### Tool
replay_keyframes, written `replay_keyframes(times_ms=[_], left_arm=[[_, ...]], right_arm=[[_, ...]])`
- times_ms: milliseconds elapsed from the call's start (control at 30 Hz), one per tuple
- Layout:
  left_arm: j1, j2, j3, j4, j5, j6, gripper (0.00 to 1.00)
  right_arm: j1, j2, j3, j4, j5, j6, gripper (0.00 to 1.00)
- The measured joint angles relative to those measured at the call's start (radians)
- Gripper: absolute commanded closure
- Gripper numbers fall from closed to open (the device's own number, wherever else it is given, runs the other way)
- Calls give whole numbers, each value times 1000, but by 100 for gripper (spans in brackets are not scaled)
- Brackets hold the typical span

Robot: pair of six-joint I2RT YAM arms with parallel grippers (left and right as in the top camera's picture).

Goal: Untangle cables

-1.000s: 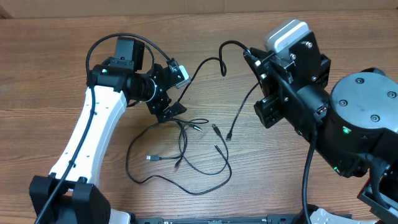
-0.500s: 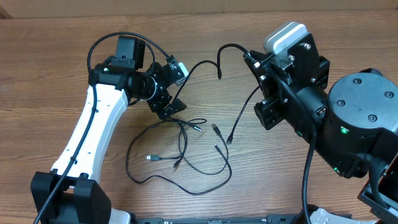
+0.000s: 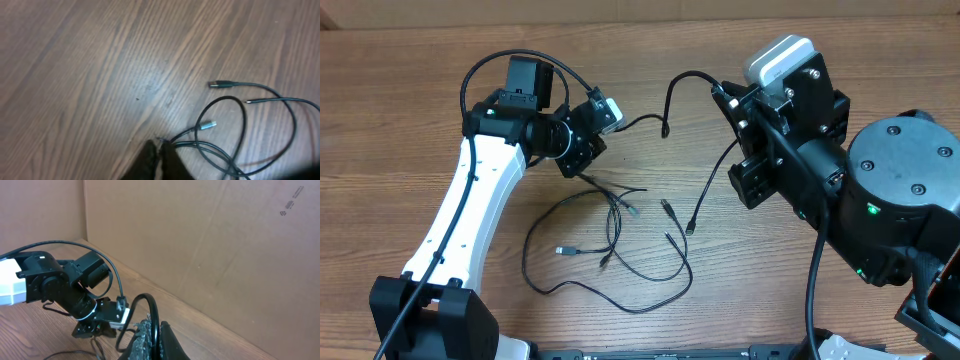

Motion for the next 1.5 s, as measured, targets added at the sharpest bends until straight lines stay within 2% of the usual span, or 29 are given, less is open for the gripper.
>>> replay_keyframes(times_ms=[167,433,567,700,867,1100,1500], left_arm=[[0,0,0,85,-104,-74,96],[12,-1,6,273,-448,-434,96],[16,-13,47,304,-535,-529,96],[16,-35,113,322,-576,-570,96],[15,-64,222,348,-586,-593,96],[15,-79,344,411,-584,-684,96],[14,-80,351,541,-582,-839,96]], right_arm=[[0,0,0,-8,23,1,96],[0,1,0,-84,216,39,96],[0,5,0,-132,323,55,96],[-35,5,0,-162,402,64,96],[-174,5,0,-192,415,87,96],[-349,5,0,-213,282,101,96],[-518,51,0,-291,86,110,96]])
